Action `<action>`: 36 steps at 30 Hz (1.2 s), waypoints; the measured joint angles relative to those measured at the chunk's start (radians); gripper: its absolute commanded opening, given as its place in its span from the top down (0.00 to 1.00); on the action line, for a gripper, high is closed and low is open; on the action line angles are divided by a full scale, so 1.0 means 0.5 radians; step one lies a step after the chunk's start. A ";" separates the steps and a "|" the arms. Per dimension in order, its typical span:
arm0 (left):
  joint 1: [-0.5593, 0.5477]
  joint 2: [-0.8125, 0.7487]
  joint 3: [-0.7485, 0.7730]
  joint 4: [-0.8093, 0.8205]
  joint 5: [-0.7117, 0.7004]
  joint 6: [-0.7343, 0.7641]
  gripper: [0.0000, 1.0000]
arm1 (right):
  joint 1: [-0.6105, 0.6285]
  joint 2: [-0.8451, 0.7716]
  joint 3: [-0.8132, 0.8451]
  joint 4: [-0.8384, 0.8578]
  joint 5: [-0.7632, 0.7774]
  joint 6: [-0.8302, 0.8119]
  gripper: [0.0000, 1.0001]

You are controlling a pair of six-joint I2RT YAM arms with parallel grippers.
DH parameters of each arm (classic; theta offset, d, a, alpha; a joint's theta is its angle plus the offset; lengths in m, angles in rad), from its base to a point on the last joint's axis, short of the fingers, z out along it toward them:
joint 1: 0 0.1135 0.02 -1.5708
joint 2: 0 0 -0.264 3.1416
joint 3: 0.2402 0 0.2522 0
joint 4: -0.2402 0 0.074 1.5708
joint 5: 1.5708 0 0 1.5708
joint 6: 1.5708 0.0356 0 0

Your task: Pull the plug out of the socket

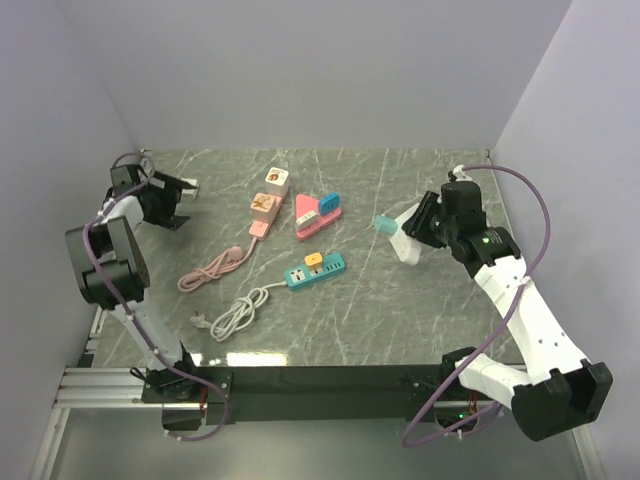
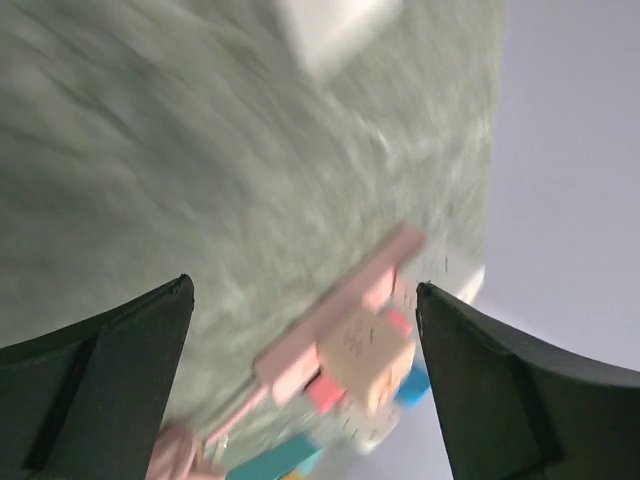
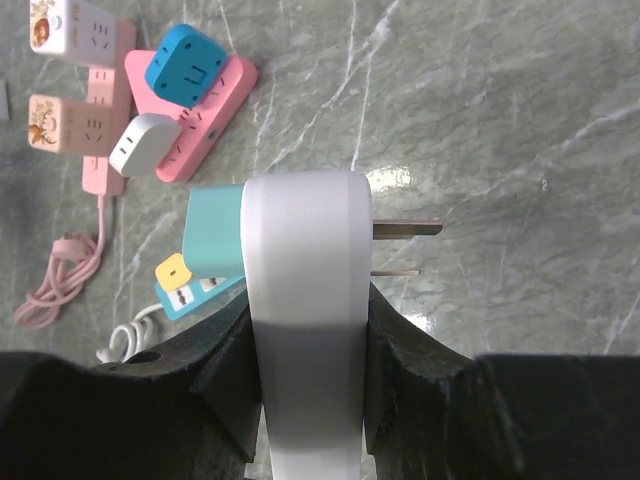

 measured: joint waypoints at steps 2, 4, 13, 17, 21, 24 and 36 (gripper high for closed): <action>-0.069 -0.153 -0.012 -0.067 -0.002 0.139 0.01 | -0.007 0.020 0.005 -0.004 -0.011 -0.033 1.00; -0.217 -0.331 -0.005 -0.114 -0.002 0.344 0.01 | -0.008 0.045 0.023 -0.018 -0.058 -0.082 1.00; -1.110 -0.750 -0.266 -0.163 0.224 0.466 0.01 | -0.002 0.021 0.009 0.086 -0.211 -0.274 1.00; -1.299 -0.734 -0.356 -0.071 0.264 0.169 0.01 | 0.078 -0.031 -0.085 0.227 -0.109 -0.340 1.00; -1.409 -0.703 -0.356 0.188 0.305 -0.199 0.01 | 0.272 -0.056 -0.181 0.352 0.105 -0.369 1.00; -1.469 -0.664 -0.356 0.459 0.317 -0.490 0.01 | 0.408 -0.056 -0.227 0.445 0.288 -0.368 1.00; -1.724 -0.327 -0.325 0.990 0.320 -1.104 0.03 | 0.634 -0.008 -0.241 0.680 0.669 -0.282 1.00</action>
